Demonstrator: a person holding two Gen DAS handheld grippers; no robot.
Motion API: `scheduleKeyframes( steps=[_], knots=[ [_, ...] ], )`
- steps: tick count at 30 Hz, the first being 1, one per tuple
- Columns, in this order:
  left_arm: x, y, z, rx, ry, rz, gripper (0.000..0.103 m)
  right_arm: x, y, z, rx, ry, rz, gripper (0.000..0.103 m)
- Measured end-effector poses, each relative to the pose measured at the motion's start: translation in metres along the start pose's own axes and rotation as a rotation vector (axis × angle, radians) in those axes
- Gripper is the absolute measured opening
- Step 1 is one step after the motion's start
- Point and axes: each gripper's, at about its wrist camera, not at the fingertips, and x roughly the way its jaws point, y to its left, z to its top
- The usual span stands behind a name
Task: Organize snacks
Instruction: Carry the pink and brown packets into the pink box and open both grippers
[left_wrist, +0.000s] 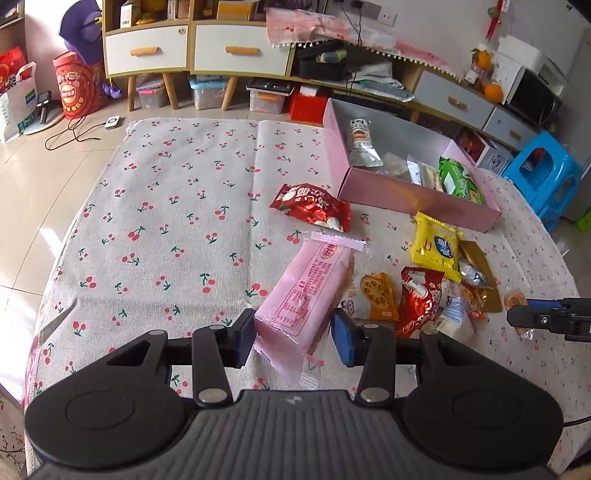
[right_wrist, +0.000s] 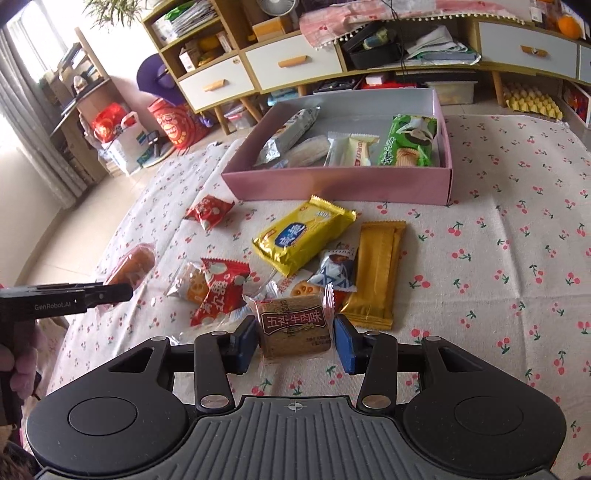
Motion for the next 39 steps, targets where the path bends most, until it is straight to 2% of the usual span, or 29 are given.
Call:
scheduleKeyframes(
  steps=[14,19,25,29,33,39],
  knots=[
    [0.013,-0.044,0.034,-0.039,-0.053,-0.047,0.041,0.004,-0.023,0.048,0.162,-0.056,-0.021,0.043],
    [0.019,-0.060,0.046,-0.077,-0.085,-0.052,0.041,0.005,-0.036,0.065,0.264,-0.083,-0.004,0.043],
    [0.034,-0.083,0.058,-0.078,-0.112,-0.050,0.041,0.013,-0.052,0.082,0.405,-0.102,0.020,0.043],
    [0.049,-0.093,0.072,-0.066,-0.119,-0.027,0.041,0.021,-0.062,0.098,0.446,-0.128,0.016,0.043],
    [0.064,-0.105,0.091,-0.012,-0.117,-0.011,0.041,0.032,-0.076,0.119,0.462,-0.164,0.016,0.043],
    [0.089,-0.119,0.120,0.025,-0.126,-0.008,0.041,0.051,-0.100,0.146,0.485,-0.232,0.018,0.044]
  ],
)
